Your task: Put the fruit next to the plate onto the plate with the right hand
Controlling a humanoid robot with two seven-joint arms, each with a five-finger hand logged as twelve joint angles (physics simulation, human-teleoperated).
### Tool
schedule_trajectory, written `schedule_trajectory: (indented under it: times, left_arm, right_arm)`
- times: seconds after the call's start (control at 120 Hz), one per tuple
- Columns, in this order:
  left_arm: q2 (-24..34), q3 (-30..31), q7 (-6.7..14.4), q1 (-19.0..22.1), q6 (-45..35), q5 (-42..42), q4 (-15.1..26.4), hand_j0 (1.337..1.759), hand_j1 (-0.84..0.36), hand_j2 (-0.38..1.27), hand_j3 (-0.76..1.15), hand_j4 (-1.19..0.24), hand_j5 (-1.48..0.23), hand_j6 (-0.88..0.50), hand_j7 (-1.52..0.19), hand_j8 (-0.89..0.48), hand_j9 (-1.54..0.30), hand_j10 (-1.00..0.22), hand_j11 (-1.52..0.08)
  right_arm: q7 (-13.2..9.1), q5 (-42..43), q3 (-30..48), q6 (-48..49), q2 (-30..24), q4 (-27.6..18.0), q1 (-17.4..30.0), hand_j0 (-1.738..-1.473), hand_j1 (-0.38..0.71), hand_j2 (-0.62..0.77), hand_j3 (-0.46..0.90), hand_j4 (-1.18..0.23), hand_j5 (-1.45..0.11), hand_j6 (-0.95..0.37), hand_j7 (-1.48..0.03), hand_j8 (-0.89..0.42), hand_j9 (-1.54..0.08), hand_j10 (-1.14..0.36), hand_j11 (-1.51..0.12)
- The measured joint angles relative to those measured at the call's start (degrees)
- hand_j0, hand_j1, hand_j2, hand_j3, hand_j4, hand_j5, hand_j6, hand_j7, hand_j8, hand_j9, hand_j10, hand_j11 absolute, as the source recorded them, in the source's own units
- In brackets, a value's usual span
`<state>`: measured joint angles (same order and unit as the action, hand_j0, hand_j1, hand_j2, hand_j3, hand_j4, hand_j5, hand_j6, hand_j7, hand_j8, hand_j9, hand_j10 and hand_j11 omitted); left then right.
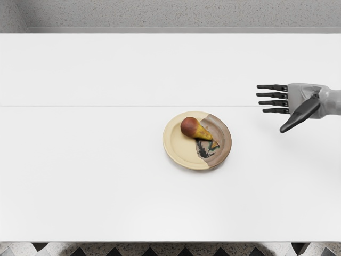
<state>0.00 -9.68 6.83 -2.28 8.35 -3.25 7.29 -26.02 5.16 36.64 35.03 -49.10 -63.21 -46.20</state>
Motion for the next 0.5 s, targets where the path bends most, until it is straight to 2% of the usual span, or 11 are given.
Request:
schedule_trajectory:
  times: [0.5]
  left_arm:
    - [0.0,0.0,0.0,0.0,0.0,0.0,0.0,1.658,0.35,0.00,0.00,0.00,0.00,0.00,0.00,0.00,0.00,0.00,0.00]
  right_arm:
    - [0.0,-0.1,0.0,0.0,0.0,0.2,0.0,-1.658,-0.35,0.00,0.00,0.00,0.00,0.00,0.00,0.00,0.00,0.00,0.00]
